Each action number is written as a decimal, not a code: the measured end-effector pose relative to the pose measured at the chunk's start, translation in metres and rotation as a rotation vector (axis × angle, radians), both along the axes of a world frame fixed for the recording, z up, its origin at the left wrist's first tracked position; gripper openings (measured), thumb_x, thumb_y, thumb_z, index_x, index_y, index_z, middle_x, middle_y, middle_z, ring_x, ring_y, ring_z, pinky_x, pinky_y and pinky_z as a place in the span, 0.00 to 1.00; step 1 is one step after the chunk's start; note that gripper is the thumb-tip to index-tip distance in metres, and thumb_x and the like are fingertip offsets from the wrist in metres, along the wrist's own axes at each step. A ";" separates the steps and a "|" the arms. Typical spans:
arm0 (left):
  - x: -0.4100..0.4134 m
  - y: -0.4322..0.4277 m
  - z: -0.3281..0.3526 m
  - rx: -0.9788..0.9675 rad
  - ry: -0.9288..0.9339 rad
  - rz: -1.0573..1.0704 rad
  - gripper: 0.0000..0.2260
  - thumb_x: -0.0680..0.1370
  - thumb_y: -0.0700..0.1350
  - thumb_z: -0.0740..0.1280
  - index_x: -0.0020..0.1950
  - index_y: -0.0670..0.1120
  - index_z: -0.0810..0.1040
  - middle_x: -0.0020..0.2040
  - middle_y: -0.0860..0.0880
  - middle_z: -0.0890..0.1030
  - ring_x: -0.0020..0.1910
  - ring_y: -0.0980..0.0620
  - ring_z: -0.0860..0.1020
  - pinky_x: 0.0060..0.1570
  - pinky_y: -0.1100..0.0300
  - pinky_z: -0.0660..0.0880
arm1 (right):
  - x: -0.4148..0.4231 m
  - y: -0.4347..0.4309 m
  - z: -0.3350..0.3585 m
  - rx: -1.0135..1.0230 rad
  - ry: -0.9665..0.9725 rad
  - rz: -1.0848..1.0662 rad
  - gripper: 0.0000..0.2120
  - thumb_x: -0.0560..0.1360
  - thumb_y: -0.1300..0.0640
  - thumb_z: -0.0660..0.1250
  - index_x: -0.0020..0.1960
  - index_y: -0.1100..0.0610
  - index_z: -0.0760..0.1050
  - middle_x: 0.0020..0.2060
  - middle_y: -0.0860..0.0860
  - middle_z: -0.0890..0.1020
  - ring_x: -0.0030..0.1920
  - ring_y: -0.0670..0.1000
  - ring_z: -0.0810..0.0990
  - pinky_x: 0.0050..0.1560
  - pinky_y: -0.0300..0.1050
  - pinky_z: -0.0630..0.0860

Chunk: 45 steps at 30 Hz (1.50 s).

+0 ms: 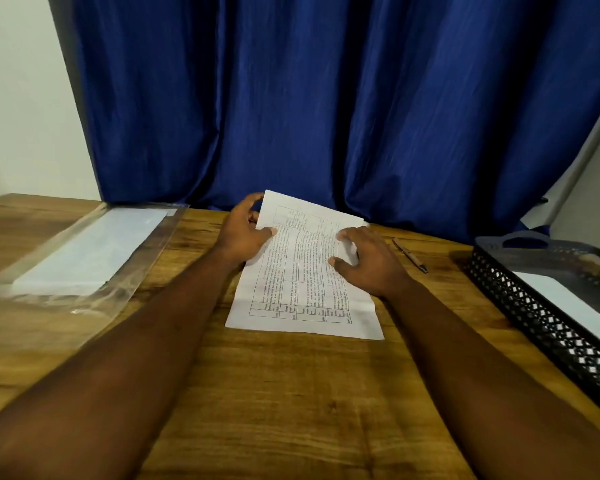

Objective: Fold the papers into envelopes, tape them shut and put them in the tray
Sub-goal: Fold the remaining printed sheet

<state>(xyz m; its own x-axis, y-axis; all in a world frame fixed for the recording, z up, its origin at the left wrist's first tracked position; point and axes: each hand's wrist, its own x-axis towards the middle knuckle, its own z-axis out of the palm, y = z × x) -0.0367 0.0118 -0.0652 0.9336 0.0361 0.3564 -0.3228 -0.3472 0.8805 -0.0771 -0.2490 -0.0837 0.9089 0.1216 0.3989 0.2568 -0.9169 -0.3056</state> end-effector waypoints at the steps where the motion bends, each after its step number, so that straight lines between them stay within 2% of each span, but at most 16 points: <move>1: 0.000 0.000 -0.001 0.012 0.001 -0.003 0.23 0.78 0.36 0.73 0.72 0.49 0.74 0.58 0.53 0.80 0.55 0.54 0.79 0.49 0.62 0.79 | -0.002 0.001 0.002 0.009 -0.018 -0.011 0.34 0.77 0.40 0.73 0.78 0.51 0.68 0.75 0.50 0.72 0.75 0.55 0.69 0.75 0.58 0.68; 4: 0.005 0.004 -0.005 0.051 0.007 0.023 0.12 0.79 0.37 0.73 0.61 0.46 0.82 0.57 0.49 0.85 0.56 0.49 0.82 0.60 0.53 0.80 | -0.007 0.007 0.008 -0.010 -0.127 -0.055 0.48 0.72 0.40 0.78 0.84 0.50 0.58 0.80 0.50 0.65 0.78 0.55 0.62 0.76 0.61 0.64; 6: 0.005 0.006 -0.005 0.107 -0.006 0.027 0.08 0.77 0.36 0.74 0.52 0.47 0.84 0.50 0.50 0.86 0.52 0.50 0.84 0.59 0.51 0.81 | -0.008 0.009 0.012 -0.062 -0.204 -0.089 0.54 0.68 0.38 0.80 0.85 0.48 0.54 0.82 0.50 0.61 0.79 0.55 0.59 0.74 0.65 0.63; 9: 0.003 0.009 -0.005 0.235 0.008 -0.004 0.10 0.73 0.34 0.76 0.43 0.49 0.84 0.44 0.53 0.86 0.47 0.53 0.84 0.53 0.51 0.83 | -0.008 0.009 0.015 -0.140 -0.262 -0.121 0.58 0.65 0.36 0.81 0.85 0.45 0.52 0.81 0.50 0.62 0.79 0.54 0.60 0.71 0.64 0.61; 11: 0.002 0.011 -0.004 0.396 0.024 -0.005 0.08 0.72 0.38 0.78 0.41 0.51 0.84 0.43 0.56 0.85 0.47 0.55 0.83 0.54 0.52 0.82 | -0.009 0.011 0.017 -0.203 -0.228 -0.117 0.48 0.69 0.41 0.80 0.82 0.44 0.61 0.77 0.49 0.70 0.76 0.53 0.65 0.71 0.63 0.58; 13: 0.003 0.013 -0.003 0.567 0.016 -0.011 0.07 0.71 0.43 0.79 0.41 0.54 0.85 0.45 0.59 0.84 0.51 0.55 0.81 0.62 0.47 0.77 | -0.010 0.014 0.017 -0.267 -0.171 -0.073 0.28 0.74 0.50 0.77 0.73 0.42 0.75 0.69 0.46 0.79 0.71 0.51 0.72 0.71 0.61 0.55; 15: 0.002 0.012 0.000 0.689 0.005 -0.002 0.05 0.71 0.47 0.77 0.42 0.56 0.85 0.47 0.60 0.83 0.56 0.55 0.78 0.69 0.44 0.69 | -0.010 0.016 0.014 -0.265 -0.083 -0.040 0.17 0.78 0.56 0.72 0.65 0.42 0.81 0.64 0.42 0.83 0.68 0.49 0.76 0.73 0.62 0.52; 17: -0.001 0.010 0.006 0.770 0.003 0.013 0.05 0.72 0.56 0.75 0.45 0.57 0.85 0.50 0.61 0.82 0.59 0.54 0.75 0.71 0.44 0.64 | -0.009 0.016 0.013 -0.213 0.011 -0.041 0.16 0.80 0.56 0.67 0.65 0.43 0.82 0.64 0.41 0.84 0.68 0.49 0.77 0.76 0.66 0.49; 21: -0.006 0.001 0.011 0.845 0.017 0.009 0.21 0.80 0.67 0.62 0.51 0.54 0.86 0.58 0.55 0.83 0.63 0.51 0.75 0.76 0.38 0.54 | -0.011 0.015 0.016 -0.200 0.089 -0.013 0.18 0.80 0.45 0.65 0.67 0.46 0.82 0.65 0.43 0.84 0.69 0.49 0.77 0.77 0.70 0.46; 24: -0.007 -0.003 0.008 0.833 0.017 0.032 0.29 0.79 0.73 0.58 0.51 0.52 0.87 0.57 0.53 0.85 0.61 0.50 0.77 0.74 0.38 0.60 | -0.013 0.017 0.015 -0.170 0.134 -0.010 0.26 0.79 0.34 0.56 0.65 0.46 0.83 0.66 0.42 0.83 0.69 0.50 0.76 0.76 0.73 0.46; 27: -0.010 -0.003 0.003 0.886 -0.038 0.018 0.20 0.75 0.69 0.68 0.51 0.53 0.83 0.51 0.56 0.81 0.57 0.53 0.75 0.67 0.45 0.69 | -0.016 0.025 0.013 -0.244 0.118 -0.026 0.30 0.83 0.32 0.53 0.77 0.46 0.73 0.78 0.47 0.72 0.78 0.53 0.67 0.77 0.72 0.47; 29: -0.010 -0.005 -0.003 0.879 -0.053 -0.031 0.18 0.75 0.66 0.70 0.51 0.52 0.79 0.49 0.55 0.80 0.52 0.52 0.76 0.57 0.49 0.75 | -0.018 0.036 0.013 -0.248 0.172 0.011 0.31 0.85 0.36 0.53 0.85 0.46 0.58 0.85 0.48 0.59 0.84 0.54 0.55 0.79 0.70 0.42; 31: -0.010 -0.009 -0.007 0.863 -0.064 -0.061 0.18 0.77 0.65 0.70 0.54 0.51 0.78 0.52 0.51 0.80 0.50 0.50 0.77 0.52 0.49 0.78 | -0.015 0.048 0.010 -0.286 0.232 0.078 0.31 0.87 0.38 0.49 0.86 0.45 0.50 0.86 0.47 0.51 0.85 0.53 0.50 0.80 0.69 0.40; 37: -0.008 -0.014 -0.010 0.940 -0.060 -0.083 0.25 0.80 0.63 0.65 0.72 0.52 0.71 0.71 0.50 0.75 0.68 0.47 0.73 0.64 0.46 0.73 | -0.002 0.043 0.008 -0.298 0.462 0.039 0.34 0.83 0.29 0.39 0.86 0.39 0.44 0.86 0.42 0.44 0.85 0.49 0.40 0.79 0.71 0.33; 41: -0.008 -0.016 -0.009 0.982 -0.051 -0.058 0.28 0.80 0.67 0.64 0.75 0.54 0.71 0.74 0.51 0.73 0.70 0.47 0.72 0.67 0.47 0.72 | 0.007 0.012 0.010 -0.281 0.512 -0.147 0.39 0.79 0.23 0.40 0.86 0.38 0.43 0.86 0.45 0.42 0.86 0.54 0.40 0.79 0.74 0.37; 45: -0.011 -0.019 -0.009 1.016 -0.050 -0.063 0.28 0.81 0.65 0.63 0.78 0.55 0.68 0.78 0.49 0.68 0.74 0.46 0.68 0.71 0.43 0.68 | 0.009 0.007 0.006 -0.269 0.486 -0.181 0.38 0.80 0.24 0.42 0.86 0.39 0.45 0.86 0.46 0.45 0.86 0.56 0.42 0.80 0.73 0.40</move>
